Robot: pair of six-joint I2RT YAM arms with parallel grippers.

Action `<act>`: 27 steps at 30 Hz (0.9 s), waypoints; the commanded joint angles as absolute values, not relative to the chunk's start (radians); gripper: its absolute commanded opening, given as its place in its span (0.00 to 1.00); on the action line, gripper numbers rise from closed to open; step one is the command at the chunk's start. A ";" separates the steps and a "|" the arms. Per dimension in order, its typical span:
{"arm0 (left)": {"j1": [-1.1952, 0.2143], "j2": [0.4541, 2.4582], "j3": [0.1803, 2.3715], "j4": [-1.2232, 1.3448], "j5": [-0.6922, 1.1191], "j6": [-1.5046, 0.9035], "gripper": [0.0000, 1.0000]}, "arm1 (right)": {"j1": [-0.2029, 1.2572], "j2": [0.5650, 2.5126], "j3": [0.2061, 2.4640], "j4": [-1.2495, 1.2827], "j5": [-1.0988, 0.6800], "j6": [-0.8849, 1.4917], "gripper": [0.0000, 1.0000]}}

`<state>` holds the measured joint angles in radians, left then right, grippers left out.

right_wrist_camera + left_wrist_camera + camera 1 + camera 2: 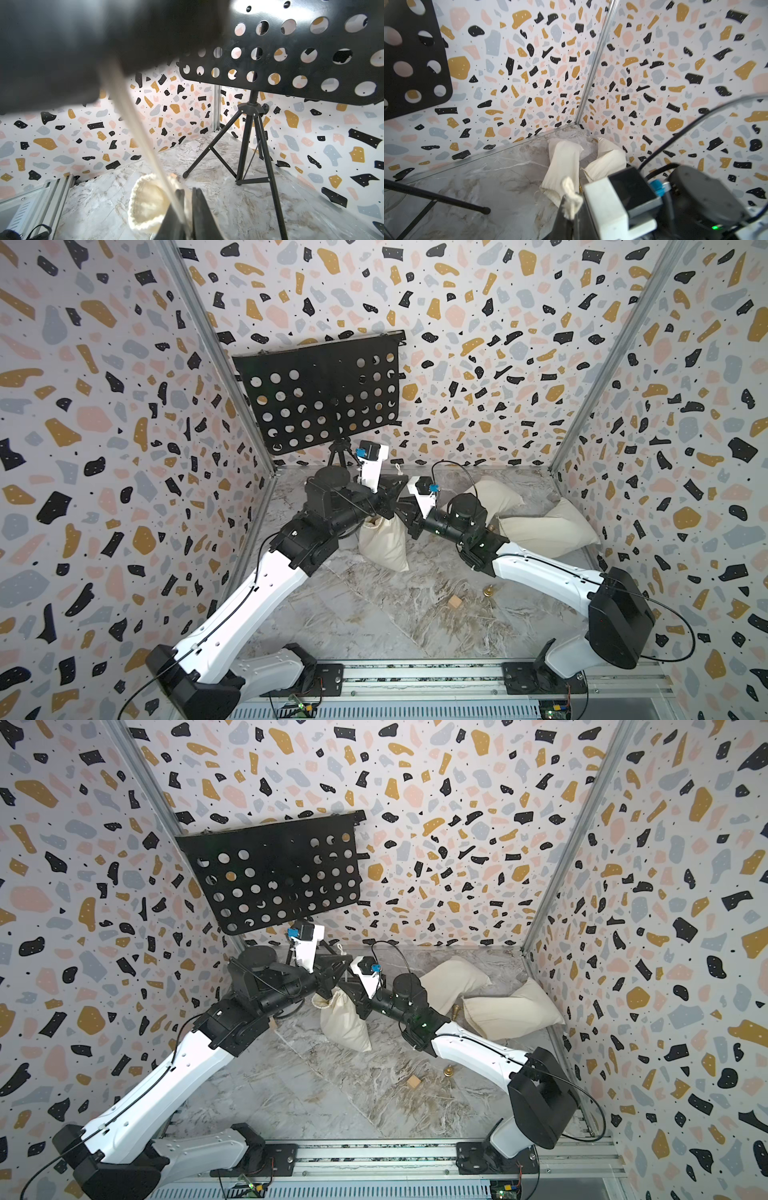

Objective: Close the soil bag
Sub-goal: Frap the soil bag at the center of the board.

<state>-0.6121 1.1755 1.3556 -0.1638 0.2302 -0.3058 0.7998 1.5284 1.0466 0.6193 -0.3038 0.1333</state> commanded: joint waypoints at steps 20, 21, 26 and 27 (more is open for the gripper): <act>-0.609 1.062 1.413 0.046 0.129 -0.339 0.00 | 0.655 1.570 0.902 0.412 -0.204 0.071 0.24; -0.609 1.059 1.377 0.064 0.132 -0.358 0.00 | 0.658 1.552 0.914 0.407 -0.218 0.072 0.26; -0.609 1.095 1.379 0.086 0.159 -0.388 0.00 | 0.691 1.469 1.015 0.333 -0.292 0.036 0.38; -0.610 1.105 1.402 0.072 0.162 -0.384 0.00 | 0.701 1.456 1.031 0.324 -0.297 0.026 0.41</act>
